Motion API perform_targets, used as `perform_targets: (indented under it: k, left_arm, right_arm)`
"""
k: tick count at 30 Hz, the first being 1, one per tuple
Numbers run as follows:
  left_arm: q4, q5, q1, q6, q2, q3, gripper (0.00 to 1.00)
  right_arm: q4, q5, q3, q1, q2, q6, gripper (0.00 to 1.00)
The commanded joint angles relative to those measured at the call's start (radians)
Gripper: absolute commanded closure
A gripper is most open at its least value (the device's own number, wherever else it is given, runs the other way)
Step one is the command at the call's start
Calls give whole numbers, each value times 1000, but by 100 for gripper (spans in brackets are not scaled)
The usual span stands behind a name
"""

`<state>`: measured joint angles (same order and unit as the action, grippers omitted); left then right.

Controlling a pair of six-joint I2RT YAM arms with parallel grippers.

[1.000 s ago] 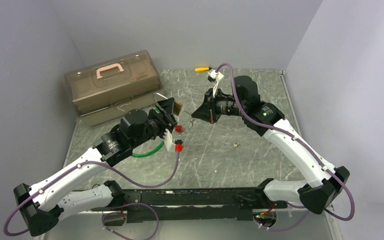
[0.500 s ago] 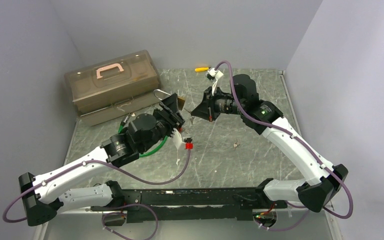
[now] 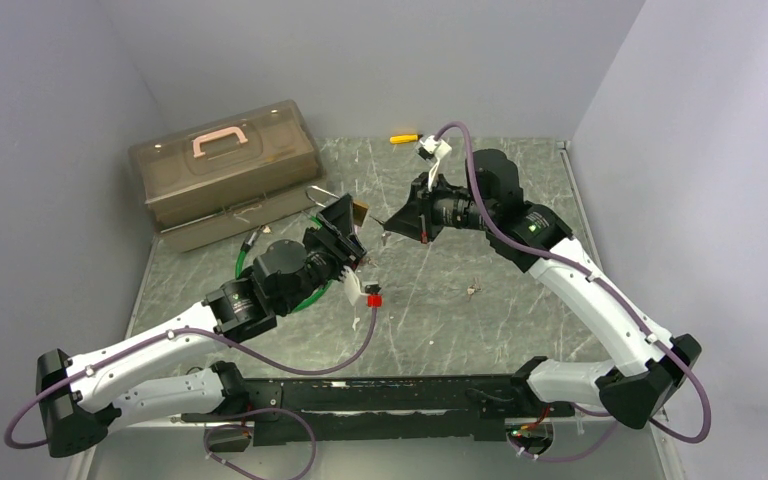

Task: Unlock with the key
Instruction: Unlock the lock.

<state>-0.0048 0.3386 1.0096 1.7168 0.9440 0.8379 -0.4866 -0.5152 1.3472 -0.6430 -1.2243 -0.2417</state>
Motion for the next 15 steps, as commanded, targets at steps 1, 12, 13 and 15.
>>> perform_targets:
  k: [1, 12, 13, 15]
  left_arm:
    - [144, 11, 4, 26, -39, 18, 100]
    - [158, 1, 5, 34, -56, -8, 100]
    - [156, 1, 5, 32, -56, -6, 100]
    - [158, -2, 4, 35, -56, -7, 100]
  right_arm:
    - [27, -5, 32, -3, 22, 1, 100]
    - [37, -20, 44, -12, -11, -5, 100]
    - [35, -21, 50, -13, -14, -5, 100]
    - [33, -23, 58, -14, -21, -4, 100]
